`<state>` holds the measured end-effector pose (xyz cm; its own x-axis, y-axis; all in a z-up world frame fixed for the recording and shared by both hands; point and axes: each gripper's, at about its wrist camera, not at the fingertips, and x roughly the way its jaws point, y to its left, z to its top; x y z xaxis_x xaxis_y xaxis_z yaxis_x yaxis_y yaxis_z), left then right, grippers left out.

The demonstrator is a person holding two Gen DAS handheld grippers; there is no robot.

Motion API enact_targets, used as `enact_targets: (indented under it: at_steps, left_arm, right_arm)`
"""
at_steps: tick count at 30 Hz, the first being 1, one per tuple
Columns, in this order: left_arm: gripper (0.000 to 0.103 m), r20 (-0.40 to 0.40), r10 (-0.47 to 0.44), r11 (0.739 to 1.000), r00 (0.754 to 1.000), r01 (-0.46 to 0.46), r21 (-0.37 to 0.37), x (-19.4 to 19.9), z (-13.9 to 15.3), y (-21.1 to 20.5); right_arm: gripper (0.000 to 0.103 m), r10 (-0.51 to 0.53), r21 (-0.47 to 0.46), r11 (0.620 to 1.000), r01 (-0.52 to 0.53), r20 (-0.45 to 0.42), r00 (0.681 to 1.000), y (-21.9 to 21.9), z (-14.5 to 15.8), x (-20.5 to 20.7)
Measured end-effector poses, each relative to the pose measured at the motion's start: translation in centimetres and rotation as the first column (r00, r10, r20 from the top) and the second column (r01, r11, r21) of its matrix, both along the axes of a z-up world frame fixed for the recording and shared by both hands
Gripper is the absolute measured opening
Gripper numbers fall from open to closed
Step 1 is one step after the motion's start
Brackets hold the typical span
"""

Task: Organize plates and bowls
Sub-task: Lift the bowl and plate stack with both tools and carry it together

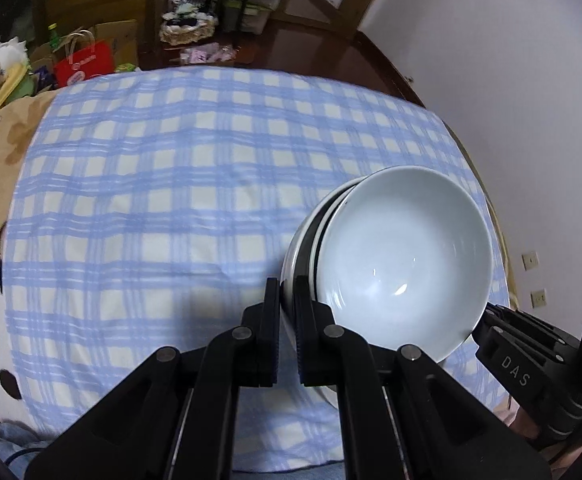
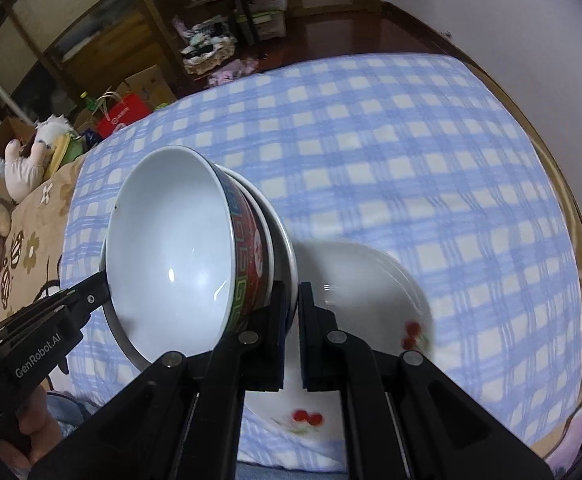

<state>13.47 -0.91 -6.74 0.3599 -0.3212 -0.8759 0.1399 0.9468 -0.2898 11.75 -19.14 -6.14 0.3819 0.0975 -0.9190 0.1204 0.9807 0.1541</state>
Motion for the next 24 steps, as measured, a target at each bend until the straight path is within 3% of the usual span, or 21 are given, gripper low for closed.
enact_targets:
  at_steps: [5,17,24]
  left_arm:
    - [0.006,-0.001,-0.048,0.996,0.999,0.048,0.074,-1.5,-0.9,-3.5]
    - [0.006,-0.099,-0.106,0.991,0.989,0.113,0.076,-1.3,-5.4,-7.7]
    - [0.006,-0.102,-0.103,0.991,0.990,0.110,0.070,-0.7,-5.6,-8.3]
  right_arm:
    - [0.007,-0.041,0.007,0.999,0.041,-0.030,0.999,-2.5,-1.3,-1.9]
    - [0.007,-0.099,0.027,0.994,0.102,-0.108,0.989,-6.5,-5.7,-3.0]
    - [0.007,-0.098,0.046,0.994,0.103,-0.096,0.990,-7.0,-5.8,-2.9]
